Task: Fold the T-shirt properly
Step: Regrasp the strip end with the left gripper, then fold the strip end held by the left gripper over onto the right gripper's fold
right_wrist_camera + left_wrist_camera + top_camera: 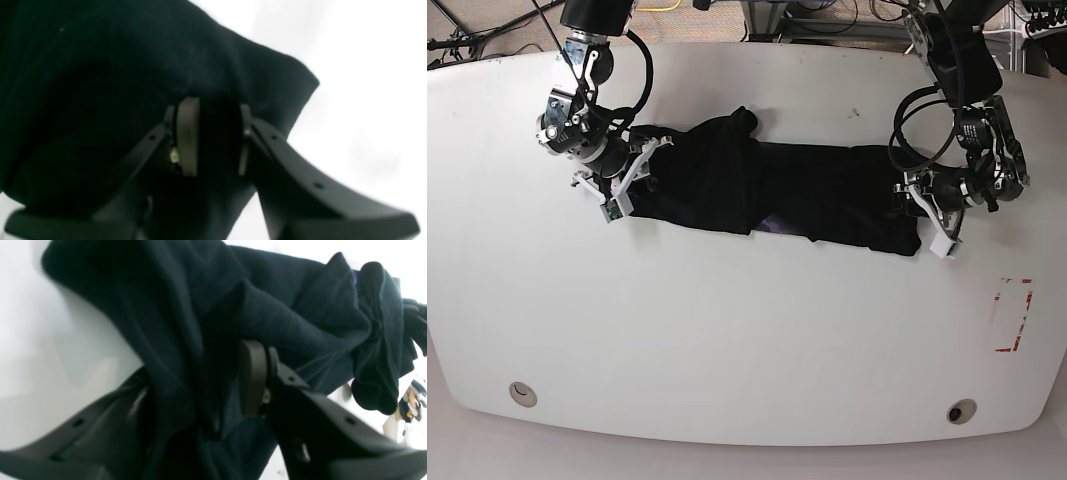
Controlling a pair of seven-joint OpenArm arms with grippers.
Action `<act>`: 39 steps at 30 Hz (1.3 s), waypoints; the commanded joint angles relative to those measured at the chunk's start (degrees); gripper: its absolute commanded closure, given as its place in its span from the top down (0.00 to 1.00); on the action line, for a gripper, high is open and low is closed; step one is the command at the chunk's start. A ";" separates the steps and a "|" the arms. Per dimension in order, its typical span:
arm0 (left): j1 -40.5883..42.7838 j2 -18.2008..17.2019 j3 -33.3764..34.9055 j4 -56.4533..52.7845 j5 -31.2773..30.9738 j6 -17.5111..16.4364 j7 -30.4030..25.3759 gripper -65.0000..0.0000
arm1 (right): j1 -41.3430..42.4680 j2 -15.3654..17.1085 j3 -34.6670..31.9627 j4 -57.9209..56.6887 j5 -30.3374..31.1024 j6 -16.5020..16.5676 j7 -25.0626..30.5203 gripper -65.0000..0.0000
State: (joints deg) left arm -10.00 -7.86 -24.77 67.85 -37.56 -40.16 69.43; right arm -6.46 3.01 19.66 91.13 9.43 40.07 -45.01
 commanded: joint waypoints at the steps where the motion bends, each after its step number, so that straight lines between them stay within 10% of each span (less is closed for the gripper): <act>1: -0.07 -0.01 1.87 -0.03 3.06 0.16 1.91 0.16 | -0.27 0.20 0.16 0.25 -1.39 -0.07 -2.68 0.23; 5: -0.07 0.08 3.19 0.15 5.78 0.16 0.59 0.01 | -0.35 0.20 0.34 0.25 -1.39 -0.07 -2.68 0.23; 23: 3.98 -1.59 8.12 24.85 8.51 0.16 0.86 0.01 | -0.88 0.20 0.25 0.34 -1.39 -0.07 -2.68 0.23; 39: 4.68 -1.86 29.57 42.61 8.24 0.16 3.85 0.01 | -0.88 0.20 0.08 0.34 -1.39 -0.07 -2.68 0.23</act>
State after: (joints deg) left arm -3.70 -10.55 3.25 109.23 -28.60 -39.94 74.19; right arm -7.05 2.85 19.81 91.39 9.89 40.07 -44.97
